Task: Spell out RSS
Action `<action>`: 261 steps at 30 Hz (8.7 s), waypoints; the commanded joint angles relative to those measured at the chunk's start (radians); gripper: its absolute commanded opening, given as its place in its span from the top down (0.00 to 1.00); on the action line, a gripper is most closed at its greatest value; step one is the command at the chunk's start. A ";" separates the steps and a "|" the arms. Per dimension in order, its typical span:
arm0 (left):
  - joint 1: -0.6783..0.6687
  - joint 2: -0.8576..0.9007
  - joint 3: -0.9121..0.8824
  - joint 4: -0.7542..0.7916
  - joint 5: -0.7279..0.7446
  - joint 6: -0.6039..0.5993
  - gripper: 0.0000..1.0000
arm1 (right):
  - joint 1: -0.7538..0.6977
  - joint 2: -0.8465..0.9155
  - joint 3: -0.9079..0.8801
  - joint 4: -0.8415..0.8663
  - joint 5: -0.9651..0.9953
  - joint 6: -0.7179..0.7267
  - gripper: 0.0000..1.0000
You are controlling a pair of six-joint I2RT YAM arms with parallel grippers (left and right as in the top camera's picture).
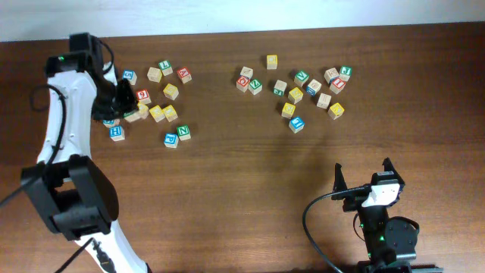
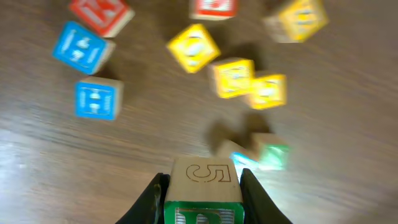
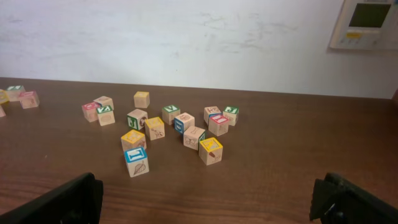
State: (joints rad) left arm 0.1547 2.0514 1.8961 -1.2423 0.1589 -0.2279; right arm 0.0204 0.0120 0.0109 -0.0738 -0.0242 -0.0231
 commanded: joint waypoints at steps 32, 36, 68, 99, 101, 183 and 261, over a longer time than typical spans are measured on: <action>-0.594 0.006 -0.444 0.439 -0.151 -0.207 0.77 | 0.006 -0.008 -0.005 -0.005 0.002 0.001 0.02; -0.594 0.006 -0.444 0.480 -0.105 -0.220 0.77 | 0.006 -0.008 -0.005 -0.005 0.002 0.001 0.02; -0.669 0.082 -0.428 0.506 -0.185 -0.258 0.72 | 0.006 -0.008 -0.005 -0.005 0.002 0.001 0.02; -0.416 0.005 0.201 -0.013 -0.181 -0.258 0.24 | 0.006 -0.009 -0.005 -0.005 0.002 0.001 0.02; -0.330 0.001 0.201 -0.059 -0.181 -0.294 0.21 | 0.006 -0.008 -0.005 -0.005 0.002 0.001 0.02; -0.197 0.254 0.105 0.351 -0.339 -0.247 0.32 | 0.006 -0.008 -0.005 -0.005 0.002 0.001 0.02; -0.048 0.256 0.103 0.178 -0.289 -0.228 0.21 | 0.006 -0.008 -0.005 -0.005 0.002 0.001 0.02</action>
State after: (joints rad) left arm 0.0952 2.3013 1.9934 -1.0653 -0.1310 -0.4534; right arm 0.0204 0.0120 0.0109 -0.0738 -0.0246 -0.0238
